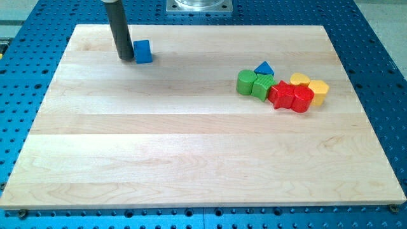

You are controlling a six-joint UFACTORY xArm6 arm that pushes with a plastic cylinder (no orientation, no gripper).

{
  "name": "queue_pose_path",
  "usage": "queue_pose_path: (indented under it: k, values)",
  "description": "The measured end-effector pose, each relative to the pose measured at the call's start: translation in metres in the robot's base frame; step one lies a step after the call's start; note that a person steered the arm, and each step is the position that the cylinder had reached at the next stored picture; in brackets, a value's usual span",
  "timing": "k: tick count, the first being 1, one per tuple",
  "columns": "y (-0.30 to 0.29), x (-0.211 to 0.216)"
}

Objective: Push the cube into the group of the blocks

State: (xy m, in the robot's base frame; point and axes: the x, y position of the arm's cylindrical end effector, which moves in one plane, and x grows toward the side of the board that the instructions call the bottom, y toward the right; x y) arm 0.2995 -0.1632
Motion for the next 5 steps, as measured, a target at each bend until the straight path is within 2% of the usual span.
queue_pose_path:
  k: [1, 2, 3, 4, 5]
  values:
    - [-0.097, -0.016]
    - [-0.120, -0.028]
    - [-0.093, -0.027]
    - [-0.007, -0.022]
    - [0.078, 0.010]
